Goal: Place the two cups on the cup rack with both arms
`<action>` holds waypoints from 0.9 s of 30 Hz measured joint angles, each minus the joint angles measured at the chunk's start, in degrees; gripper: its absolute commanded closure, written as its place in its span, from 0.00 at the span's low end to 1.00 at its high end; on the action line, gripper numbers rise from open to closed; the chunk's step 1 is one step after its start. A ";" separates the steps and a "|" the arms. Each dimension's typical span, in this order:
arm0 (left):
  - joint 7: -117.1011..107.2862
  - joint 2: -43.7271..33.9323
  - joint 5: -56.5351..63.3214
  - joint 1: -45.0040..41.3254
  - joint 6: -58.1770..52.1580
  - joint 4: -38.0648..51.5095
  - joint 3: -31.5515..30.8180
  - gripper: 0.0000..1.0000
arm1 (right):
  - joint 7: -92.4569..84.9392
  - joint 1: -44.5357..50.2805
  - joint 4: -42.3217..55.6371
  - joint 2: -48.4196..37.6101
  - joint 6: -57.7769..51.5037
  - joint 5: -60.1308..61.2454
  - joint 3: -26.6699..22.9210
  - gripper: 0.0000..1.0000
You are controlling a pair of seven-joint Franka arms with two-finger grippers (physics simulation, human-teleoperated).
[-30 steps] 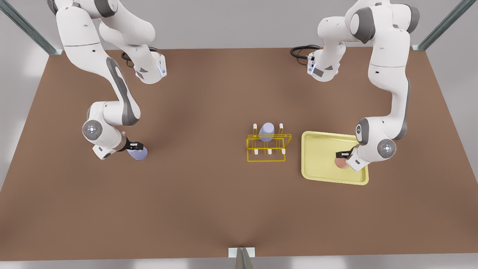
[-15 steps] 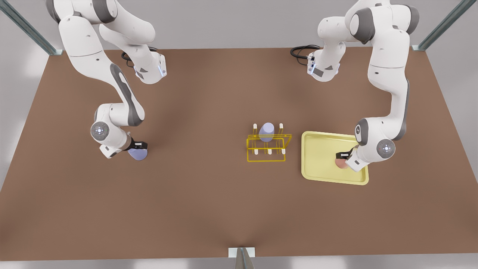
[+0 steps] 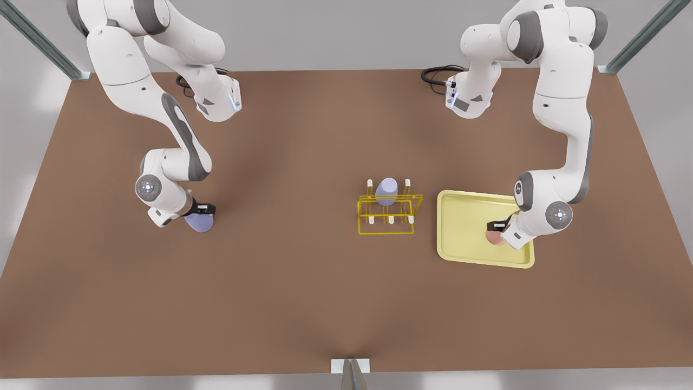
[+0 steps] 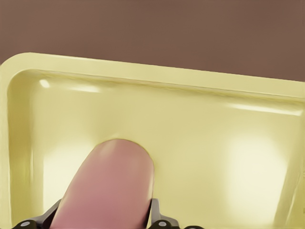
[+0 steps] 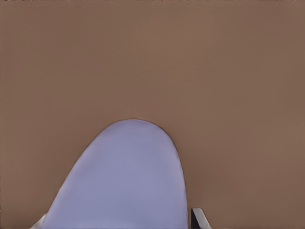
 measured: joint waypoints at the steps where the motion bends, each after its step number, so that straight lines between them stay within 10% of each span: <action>1: -0.01 -0.03 0.00 -0.07 -0.07 0.00 0.00 0.15 | 0.01 0.04 0.01 0.02 0.15 -0.06 0.00 0.00; 12: -0.39 -2.58 0.08 -1.60 -2.81 0.16 0.00 0.17 | -0.54 -0.21 0.06 -0.10 0.89 0.44 0.06 0.24; 27: -7.71 -4.68 0.24 -6.56 -20.98 18.79 -8.57 0.17 | -1.62 0.10 4.38 -4.98 0.55 1.26 7.64 0.26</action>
